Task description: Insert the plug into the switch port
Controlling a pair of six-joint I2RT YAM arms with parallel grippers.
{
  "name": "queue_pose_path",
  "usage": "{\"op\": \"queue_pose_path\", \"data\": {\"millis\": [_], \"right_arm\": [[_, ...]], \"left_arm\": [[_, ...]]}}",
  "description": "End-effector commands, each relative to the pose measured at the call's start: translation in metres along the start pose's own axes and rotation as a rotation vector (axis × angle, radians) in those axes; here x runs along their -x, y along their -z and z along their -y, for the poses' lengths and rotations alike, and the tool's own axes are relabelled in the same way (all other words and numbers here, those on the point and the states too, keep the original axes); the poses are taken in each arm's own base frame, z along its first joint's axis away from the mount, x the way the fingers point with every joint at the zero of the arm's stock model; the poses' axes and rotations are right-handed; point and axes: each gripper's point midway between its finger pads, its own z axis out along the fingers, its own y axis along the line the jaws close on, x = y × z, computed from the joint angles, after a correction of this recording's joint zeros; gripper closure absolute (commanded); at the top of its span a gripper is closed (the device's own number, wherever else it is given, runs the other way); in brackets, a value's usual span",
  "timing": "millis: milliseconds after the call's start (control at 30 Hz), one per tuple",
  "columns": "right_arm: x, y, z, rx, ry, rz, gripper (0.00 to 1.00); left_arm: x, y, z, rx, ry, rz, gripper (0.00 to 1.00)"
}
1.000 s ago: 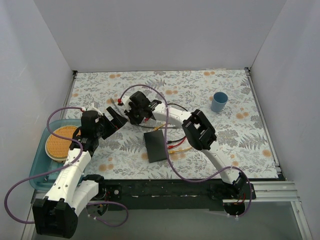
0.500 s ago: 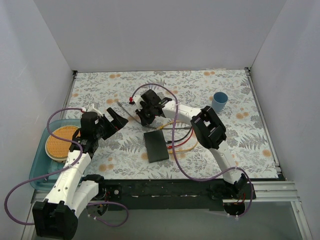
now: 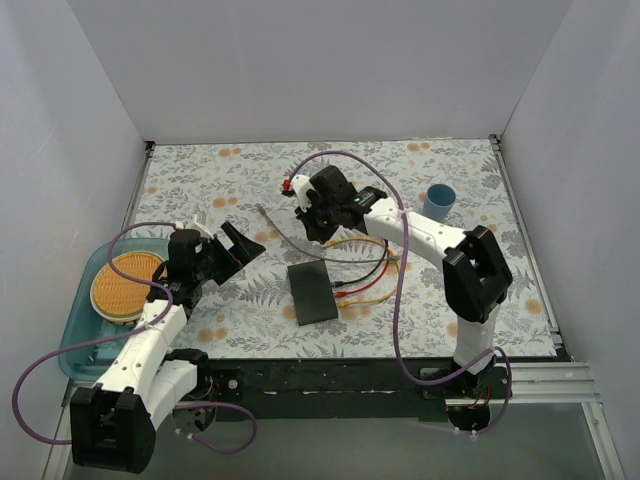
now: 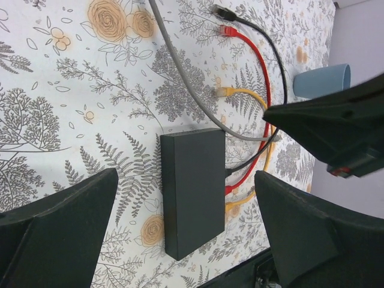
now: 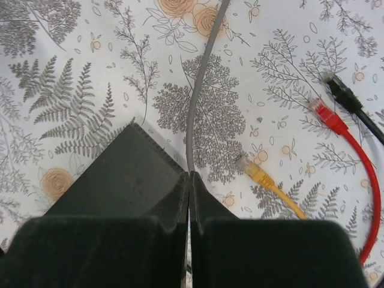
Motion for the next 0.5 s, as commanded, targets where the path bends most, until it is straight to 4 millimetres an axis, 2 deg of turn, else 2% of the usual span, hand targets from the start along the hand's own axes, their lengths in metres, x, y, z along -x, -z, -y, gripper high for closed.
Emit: {"op": "queue_pose_path", "data": {"millis": [0, 33, 100, 133, 200, 233, 267, 367, 467], "right_arm": [[-0.005, 0.034, -0.015, 0.026, -0.016, 0.017, 0.99], [-0.025, 0.031, -0.022, 0.052, -0.029, -0.019, 0.99], [-0.033, 0.038, -0.027, 0.056, -0.038, -0.003, 0.99], [-0.051, 0.035, -0.03, 0.065, -0.046, -0.032, 0.99], [-0.057, 0.036, -0.029, 0.047, -0.054, -0.023, 0.96], [-0.067, 0.033, -0.027, 0.035, -0.062, -0.04, 0.9], [-0.07, 0.033, -0.025, 0.023, -0.063, -0.043, 0.77], [-0.08, 0.031, -0.02, -0.011, -0.069, -0.057, 0.54], [-0.082, 0.029, -0.012, -0.055, -0.064, -0.05, 0.48]], "left_arm": [[0.001, -0.001, 0.007, -0.051, -0.005, 0.003, 0.02], [0.0, -0.002, 0.007, -0.052, -0.004, -0.002, 0.02], [0.0, -0.004, 0.005, -0.047, -0.002, -0.007, 0.02], [-0.001, -0.006, 0.004, -0.05, -0.002, -0.012, 0.02], [-0.004, -0.008, 0.003, -0.052, 0.001, -0.023, 0.02], [-0.004, -0.009, 0.002, -0.052, 0.003, -0.023, 0.02], [-0.006, -0.009, 0.001, -0.054, 0.005, -0.031, 0.02], [-0.008, -0.01, 0.0, -0.053, 0.005, -0.034, 0.02], [-0.009, -0.01, 0.0, -0.056, 0.004, -0.034, 0.02]]}}
